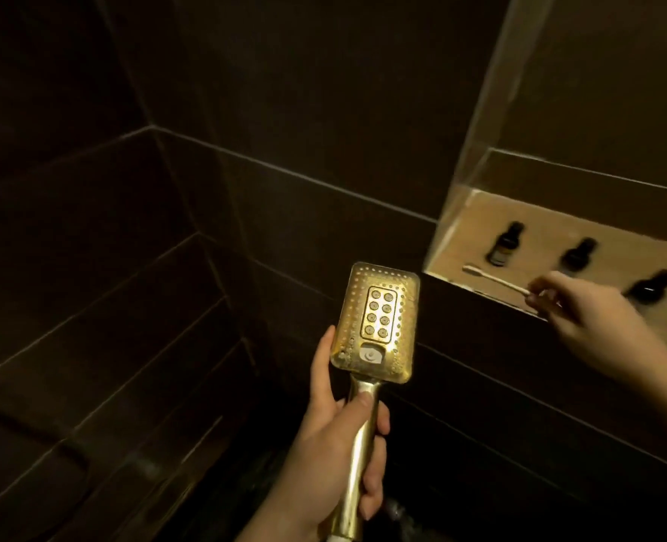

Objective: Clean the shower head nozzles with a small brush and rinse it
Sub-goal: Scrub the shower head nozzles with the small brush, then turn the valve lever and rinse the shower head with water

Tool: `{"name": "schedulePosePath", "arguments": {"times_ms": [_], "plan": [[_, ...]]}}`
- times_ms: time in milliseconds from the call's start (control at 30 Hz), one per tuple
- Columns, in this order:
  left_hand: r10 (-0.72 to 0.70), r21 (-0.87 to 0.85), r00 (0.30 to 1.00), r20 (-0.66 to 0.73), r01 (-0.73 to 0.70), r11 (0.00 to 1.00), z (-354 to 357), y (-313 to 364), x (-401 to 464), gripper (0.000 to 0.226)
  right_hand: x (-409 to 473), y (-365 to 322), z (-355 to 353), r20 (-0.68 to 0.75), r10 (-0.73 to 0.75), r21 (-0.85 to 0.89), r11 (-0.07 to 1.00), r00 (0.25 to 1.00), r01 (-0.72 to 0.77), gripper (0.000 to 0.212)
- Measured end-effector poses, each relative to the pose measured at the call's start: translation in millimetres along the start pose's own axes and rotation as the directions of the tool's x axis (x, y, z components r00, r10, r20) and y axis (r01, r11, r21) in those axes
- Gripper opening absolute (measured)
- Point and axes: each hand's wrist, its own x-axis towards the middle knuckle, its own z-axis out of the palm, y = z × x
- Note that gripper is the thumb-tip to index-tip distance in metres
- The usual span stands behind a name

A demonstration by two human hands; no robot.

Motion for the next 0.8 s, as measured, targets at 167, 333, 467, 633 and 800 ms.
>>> {"name": "schedulePosePath", "arguments": {"times_ms": [167,333,467,633,800], "plan": [[-0.051,0.014,0.993,0.104,0.050,0.999,29,-5,24,0.076,4,51,0,-0.065,0.132,-0.029,0.990,0.989,-0.134,0.019],[-0.079,-0.007,0.992,0.095,0.080,0.997,34,-10,31,0.076,13,58,12,-0.119,0.176,0.012,0.984,0.977,-0.176,0.028],[-0.082,-0.012,0.995,0.064,0.083,0.997,25,-9,29,0.077,18,52,17,-0.107,0.133,-0.041,0.990,0.985,-0.138,0.033],[-0.063,-0.018,0.998,0.017,0.063,0.998,13,-6,18,0.076,22,50,25,-0.084,0.122,-0.054,0.991,0.989,-0.126,0.031],[-0.027,-0.008,0.999,-0.040,0.027,1.000,-6,-3,-1,0.076,24,45,26,-0.066,0.212,-0.024,0.977,0.975,-0.214,0.028]]}}
